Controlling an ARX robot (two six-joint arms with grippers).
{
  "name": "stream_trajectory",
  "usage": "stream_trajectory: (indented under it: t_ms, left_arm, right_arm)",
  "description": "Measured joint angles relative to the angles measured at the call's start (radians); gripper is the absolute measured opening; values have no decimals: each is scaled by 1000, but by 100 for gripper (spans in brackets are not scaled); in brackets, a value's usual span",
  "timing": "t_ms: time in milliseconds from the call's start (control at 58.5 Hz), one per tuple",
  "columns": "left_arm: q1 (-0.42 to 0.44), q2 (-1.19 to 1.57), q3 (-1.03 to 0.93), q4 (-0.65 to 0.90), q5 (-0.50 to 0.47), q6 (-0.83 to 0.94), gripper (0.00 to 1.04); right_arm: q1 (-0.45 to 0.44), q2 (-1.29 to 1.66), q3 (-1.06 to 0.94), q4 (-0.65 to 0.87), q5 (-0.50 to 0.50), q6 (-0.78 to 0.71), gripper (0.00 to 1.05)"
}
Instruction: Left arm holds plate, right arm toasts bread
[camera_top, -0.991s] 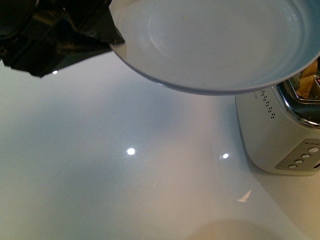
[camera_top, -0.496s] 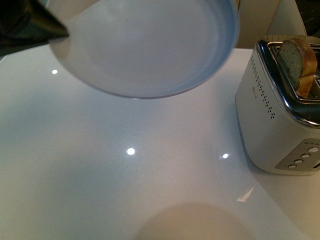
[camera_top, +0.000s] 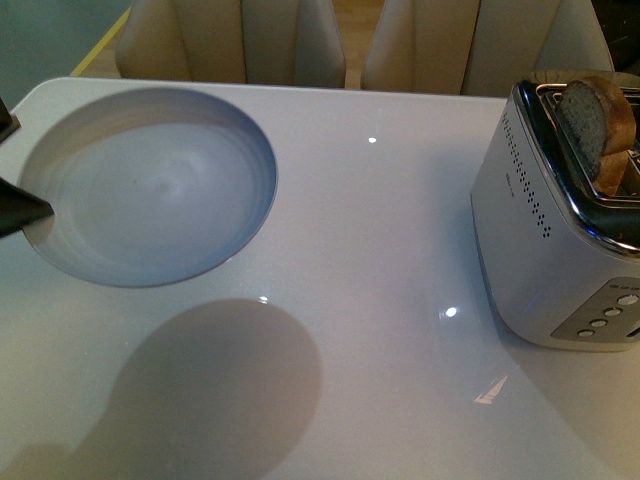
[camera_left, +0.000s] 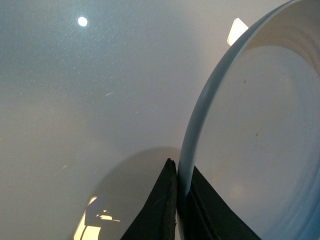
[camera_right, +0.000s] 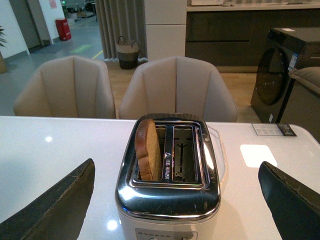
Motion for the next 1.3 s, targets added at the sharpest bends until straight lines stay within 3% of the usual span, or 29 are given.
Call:
stream_trajectory:
  t_ms: [530, 1060, 1145, 1299]
  left_arm:
    - [88, 465, 64, 233, 35, 53, 3]
    - [85, 609, 123, 324, 37, 41, 3]
    - [85, 605, 120, 341, 41, 30, 15]
    - [87, 506, 48, 379, 74, 13, 45]
  right_arm:
    - [0, 0, 0, 0, 0, 0, 96]
    - [0, 0, 0, 0, 0, 0, 96]
    - [0, 0, 0, 0, 0, 0, 96]
    - [0, 0, 0, 0, 0, 0, 96]
